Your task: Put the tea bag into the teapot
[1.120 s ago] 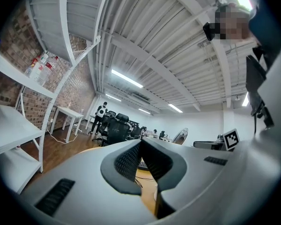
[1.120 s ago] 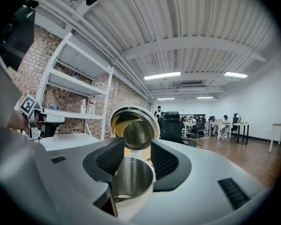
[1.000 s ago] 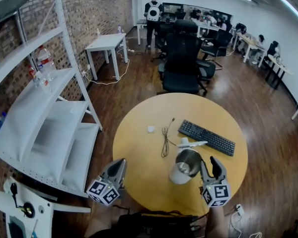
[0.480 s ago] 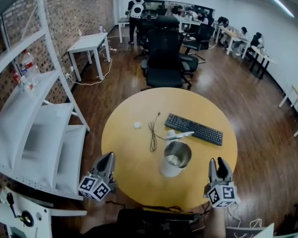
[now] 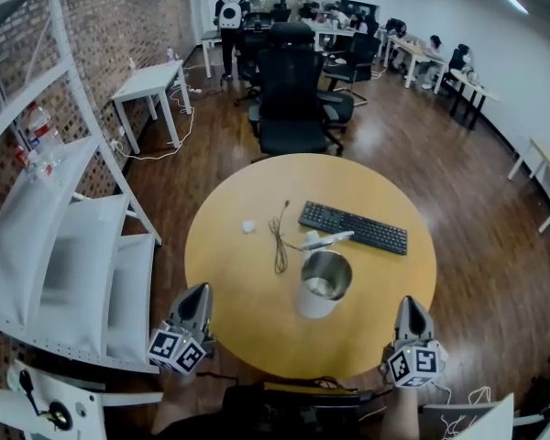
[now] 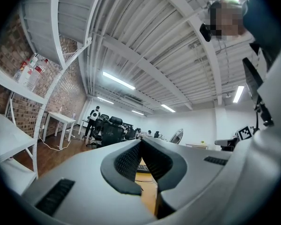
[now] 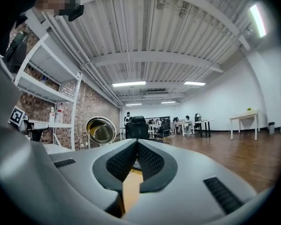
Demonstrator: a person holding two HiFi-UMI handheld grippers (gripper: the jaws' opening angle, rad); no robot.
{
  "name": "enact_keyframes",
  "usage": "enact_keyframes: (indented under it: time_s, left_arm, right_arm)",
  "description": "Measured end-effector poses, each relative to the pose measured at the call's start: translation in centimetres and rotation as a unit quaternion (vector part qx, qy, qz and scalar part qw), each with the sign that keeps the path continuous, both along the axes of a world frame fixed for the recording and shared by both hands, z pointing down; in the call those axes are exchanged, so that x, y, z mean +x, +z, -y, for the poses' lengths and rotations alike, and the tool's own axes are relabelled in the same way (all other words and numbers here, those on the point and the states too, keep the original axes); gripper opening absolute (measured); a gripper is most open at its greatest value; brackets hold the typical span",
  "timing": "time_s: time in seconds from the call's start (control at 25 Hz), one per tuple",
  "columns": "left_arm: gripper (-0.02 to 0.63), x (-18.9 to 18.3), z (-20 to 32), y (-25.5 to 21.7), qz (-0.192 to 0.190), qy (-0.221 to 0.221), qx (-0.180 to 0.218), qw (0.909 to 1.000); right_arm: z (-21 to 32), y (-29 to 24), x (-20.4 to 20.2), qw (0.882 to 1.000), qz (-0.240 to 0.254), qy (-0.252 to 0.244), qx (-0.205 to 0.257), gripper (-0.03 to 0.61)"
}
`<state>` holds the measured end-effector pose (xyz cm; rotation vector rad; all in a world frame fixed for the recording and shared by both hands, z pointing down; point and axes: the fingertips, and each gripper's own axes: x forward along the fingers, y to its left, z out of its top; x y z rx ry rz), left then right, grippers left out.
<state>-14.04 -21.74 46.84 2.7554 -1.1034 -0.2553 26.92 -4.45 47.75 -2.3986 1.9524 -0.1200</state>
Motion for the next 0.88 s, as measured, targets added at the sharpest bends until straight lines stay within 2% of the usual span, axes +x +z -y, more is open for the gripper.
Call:
enact_keyframes:
  time_s: [0.12, 0.36, 0.88]
  left_arm:
    - [-0.006, -0.6, -0.1, 0.2, -0.001, 0.0, -0.004, 1.0]
    - [-0.006, -0.9, -0.2, 0.1, 0.0, -0.001, -0.002, 1.0]
    - [-0.006, -1.0, -0.1, 1.7, 0.001, 0.002, -0.022, 0.9998]
  right_arm:
    - [-0.1, 0.1, -0.8, 1.0, -0.004, -0.007, -0.004, 0.011]
    - [-1.2, 1.2, 0.3, 0.999, 0.034, 0.009, 0.0, 0.011]
    - [-2.4, 1.9, 0.9, 0.998, 0.039, 0.039, 0.005, 0.009]
